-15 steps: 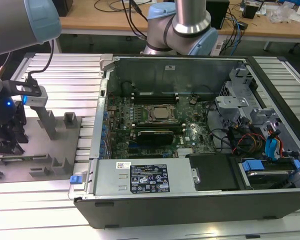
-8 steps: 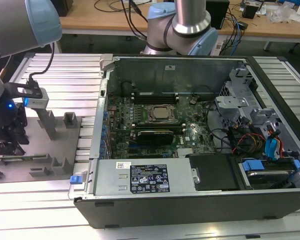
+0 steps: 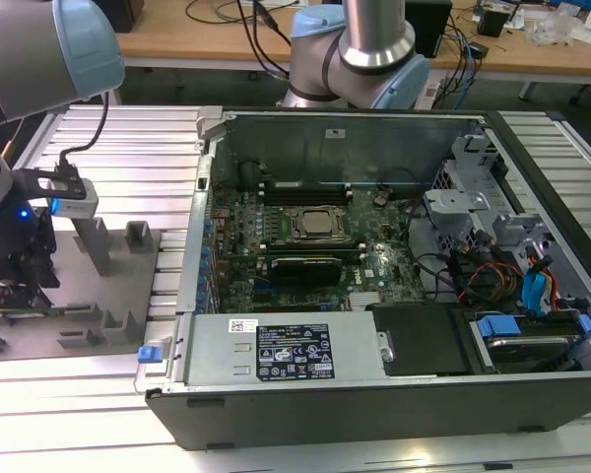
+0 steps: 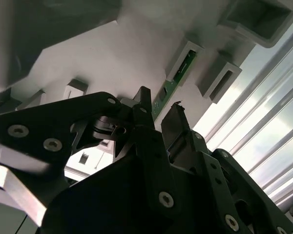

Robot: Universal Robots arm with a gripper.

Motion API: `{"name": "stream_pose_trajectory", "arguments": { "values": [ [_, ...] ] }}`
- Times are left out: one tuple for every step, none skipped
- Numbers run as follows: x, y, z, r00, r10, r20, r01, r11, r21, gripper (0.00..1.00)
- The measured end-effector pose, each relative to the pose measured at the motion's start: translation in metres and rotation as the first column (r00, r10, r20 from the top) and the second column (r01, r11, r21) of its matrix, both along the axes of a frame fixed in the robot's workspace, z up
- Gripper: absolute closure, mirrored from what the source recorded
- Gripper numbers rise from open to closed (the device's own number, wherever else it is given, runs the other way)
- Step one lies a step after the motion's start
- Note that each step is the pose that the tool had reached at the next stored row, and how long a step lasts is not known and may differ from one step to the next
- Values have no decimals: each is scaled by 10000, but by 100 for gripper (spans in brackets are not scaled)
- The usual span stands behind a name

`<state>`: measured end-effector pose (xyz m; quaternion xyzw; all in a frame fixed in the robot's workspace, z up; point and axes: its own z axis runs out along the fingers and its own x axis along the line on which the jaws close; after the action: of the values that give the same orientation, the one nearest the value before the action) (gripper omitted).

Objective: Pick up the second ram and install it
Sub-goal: 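Pick up the second ram and move it above second insertion slot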

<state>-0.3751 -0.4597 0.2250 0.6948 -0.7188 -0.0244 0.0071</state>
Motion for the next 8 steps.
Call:
{"name": "stream_pose_trajectory", "arguments": {
  "values": [
    [0,0,-10,10000,0,0,0,10000,0,64],
    [0,0,-17,10000,-1,0,1,10000,0,64],
    [0,0,-30,10000,0,1,0,10000,0,64],
    [0,0,-42,10000,0,0,0,10000,0,64],
    [0,0,-58,10000,0,0,0,10000,0,64],
    [0,0,-73,10000,0,0,0,10000,0,64],
    [0,0,-81,10000,0,0,0,10000,0,64],
    [0,0,-88,10000,0,0,0,10000,-1,64]
  ]
}}
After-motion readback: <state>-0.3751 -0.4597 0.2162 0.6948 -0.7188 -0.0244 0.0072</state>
